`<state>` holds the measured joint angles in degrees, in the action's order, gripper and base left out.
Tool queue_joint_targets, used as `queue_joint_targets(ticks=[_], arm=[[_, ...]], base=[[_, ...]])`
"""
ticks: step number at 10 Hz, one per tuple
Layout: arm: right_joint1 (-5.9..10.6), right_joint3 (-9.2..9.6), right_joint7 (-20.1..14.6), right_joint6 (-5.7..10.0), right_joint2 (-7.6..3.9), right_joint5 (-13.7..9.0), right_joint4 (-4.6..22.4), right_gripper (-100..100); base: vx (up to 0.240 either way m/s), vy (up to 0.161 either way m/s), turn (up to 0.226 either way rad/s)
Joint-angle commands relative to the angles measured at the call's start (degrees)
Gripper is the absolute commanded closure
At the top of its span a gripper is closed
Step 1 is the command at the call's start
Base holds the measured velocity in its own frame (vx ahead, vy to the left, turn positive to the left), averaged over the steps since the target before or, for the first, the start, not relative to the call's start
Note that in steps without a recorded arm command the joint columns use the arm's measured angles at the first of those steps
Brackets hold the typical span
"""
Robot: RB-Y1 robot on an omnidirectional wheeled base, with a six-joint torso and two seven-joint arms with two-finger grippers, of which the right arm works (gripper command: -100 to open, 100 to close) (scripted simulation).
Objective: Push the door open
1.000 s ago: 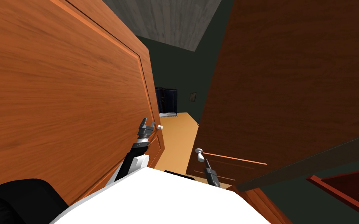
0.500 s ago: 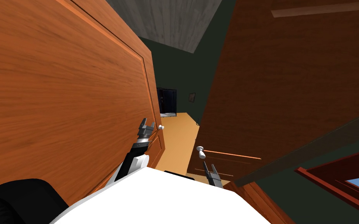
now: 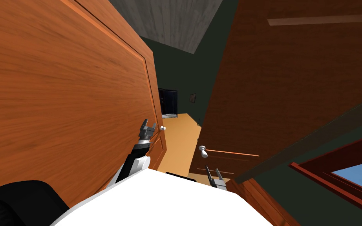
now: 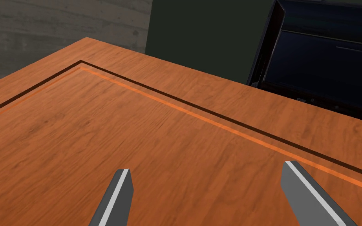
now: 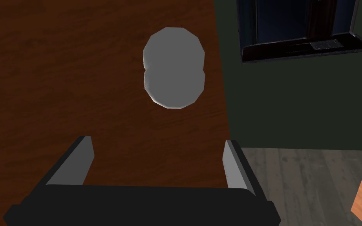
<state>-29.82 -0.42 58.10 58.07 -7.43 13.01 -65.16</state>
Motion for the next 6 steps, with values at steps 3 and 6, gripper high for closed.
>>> queue_joint_targets(ticks=[3, 6], arm=[[-1.00, -1.07, 5.1, 0.77, -0.76, 1.7, 0.3, -100], [-2.04, -2.00, 9.3, 1.39, -1.45, 3.1, 0.4, -100]], base=[[-0.034, 0.043, -0.050], [-0.035, 0.045, -0.057]])
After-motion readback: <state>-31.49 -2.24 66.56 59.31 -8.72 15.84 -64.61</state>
